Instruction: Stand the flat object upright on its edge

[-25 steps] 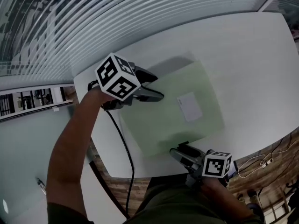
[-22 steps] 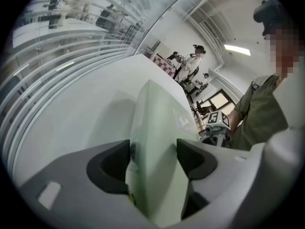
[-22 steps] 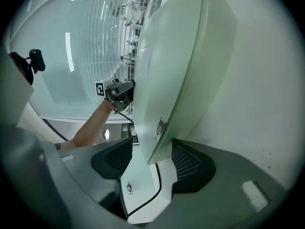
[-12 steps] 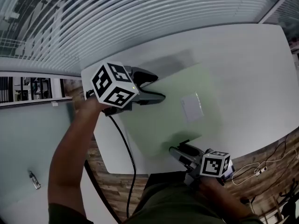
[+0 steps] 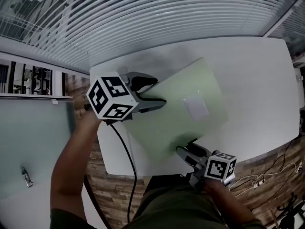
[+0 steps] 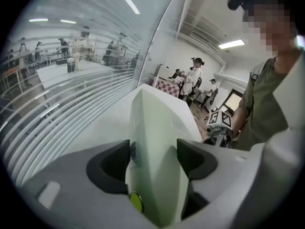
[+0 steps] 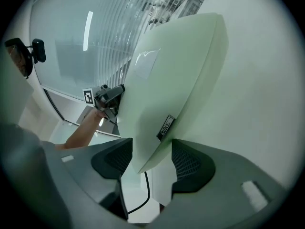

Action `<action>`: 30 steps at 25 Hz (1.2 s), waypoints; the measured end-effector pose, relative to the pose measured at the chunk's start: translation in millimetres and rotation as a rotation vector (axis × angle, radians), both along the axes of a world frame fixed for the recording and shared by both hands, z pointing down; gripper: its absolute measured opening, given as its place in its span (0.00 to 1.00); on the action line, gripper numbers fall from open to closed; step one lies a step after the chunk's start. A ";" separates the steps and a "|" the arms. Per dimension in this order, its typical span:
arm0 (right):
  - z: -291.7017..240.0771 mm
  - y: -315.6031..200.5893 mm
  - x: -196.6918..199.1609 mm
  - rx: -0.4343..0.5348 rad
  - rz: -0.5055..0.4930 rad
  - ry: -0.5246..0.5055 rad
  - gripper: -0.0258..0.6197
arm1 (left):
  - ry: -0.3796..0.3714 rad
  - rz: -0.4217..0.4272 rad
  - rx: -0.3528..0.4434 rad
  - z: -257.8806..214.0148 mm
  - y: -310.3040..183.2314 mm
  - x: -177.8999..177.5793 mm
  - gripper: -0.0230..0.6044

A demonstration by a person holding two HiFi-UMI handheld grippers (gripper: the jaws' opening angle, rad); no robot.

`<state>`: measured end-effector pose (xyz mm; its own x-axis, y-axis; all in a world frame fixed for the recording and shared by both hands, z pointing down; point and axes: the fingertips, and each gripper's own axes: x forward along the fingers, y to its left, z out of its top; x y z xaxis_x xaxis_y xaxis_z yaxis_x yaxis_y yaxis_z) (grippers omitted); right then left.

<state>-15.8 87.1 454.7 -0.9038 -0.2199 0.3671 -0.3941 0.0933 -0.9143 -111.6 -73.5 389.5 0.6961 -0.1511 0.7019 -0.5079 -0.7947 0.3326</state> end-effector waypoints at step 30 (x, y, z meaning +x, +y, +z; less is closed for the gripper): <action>-57.5 -97.4 35.2 0.461 0.089 0.158 0.44 | 0.153 -0.336 0.539 -113.1 22.6 -17.8 0.49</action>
